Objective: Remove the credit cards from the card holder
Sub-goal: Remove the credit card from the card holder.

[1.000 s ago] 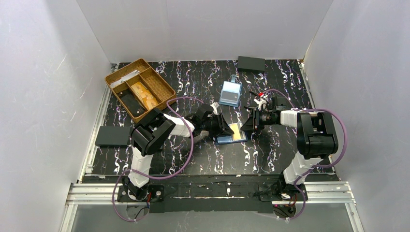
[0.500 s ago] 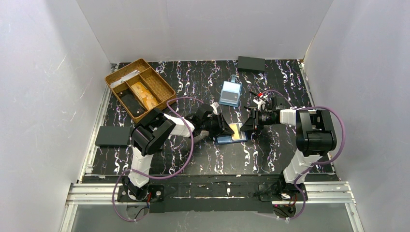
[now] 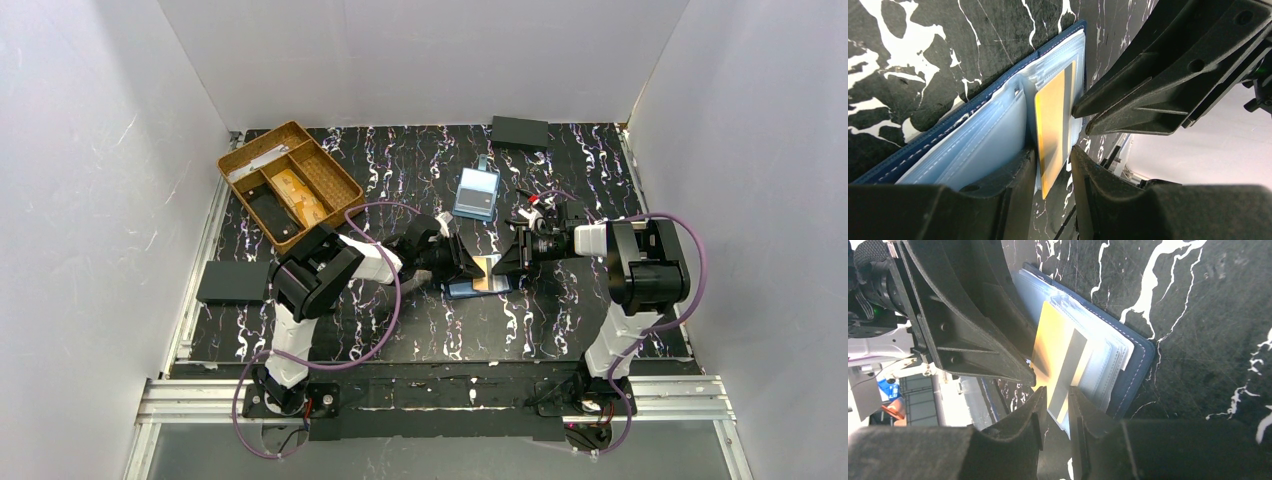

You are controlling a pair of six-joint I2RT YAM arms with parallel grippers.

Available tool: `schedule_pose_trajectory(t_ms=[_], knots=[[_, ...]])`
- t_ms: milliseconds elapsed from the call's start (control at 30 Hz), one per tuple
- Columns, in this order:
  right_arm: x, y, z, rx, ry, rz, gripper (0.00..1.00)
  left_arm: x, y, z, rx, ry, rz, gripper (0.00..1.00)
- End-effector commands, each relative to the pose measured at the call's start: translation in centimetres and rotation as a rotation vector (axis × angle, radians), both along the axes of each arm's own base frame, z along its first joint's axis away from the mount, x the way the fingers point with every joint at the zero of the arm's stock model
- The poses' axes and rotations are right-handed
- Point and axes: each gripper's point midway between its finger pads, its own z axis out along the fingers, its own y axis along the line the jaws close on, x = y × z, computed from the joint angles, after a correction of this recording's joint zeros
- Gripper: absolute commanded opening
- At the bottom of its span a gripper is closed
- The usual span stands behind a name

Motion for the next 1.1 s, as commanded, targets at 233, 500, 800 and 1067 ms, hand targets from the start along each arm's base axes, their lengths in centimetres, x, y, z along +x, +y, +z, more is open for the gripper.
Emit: schedule_pose_trajectory(t_ms=[233,500,800,1067], knots=[[-0.8,1.0,-0.8,0.089,0.118,-0.008,0.34,-0.8,0.7,-2.5,0.016,0.075,0.025,0.31],[0.6,0.5,0.7,0.121,0.052,-0.059,0.37,-0.9,0.8,-2.7,0.006,0.084,0.034,0.29],[2.1,-1.5,0.6,0.011,-0.041,-0.097,0.38,-0.7,1.3,-2.2,-0.005,0.084,0.053,0.29],[2.1,-1.9,1.1,0.004,-0.067,-0.091,0.38,-0.7,1.2,-2.2,-0.019,0.097,0.050,0.22]])
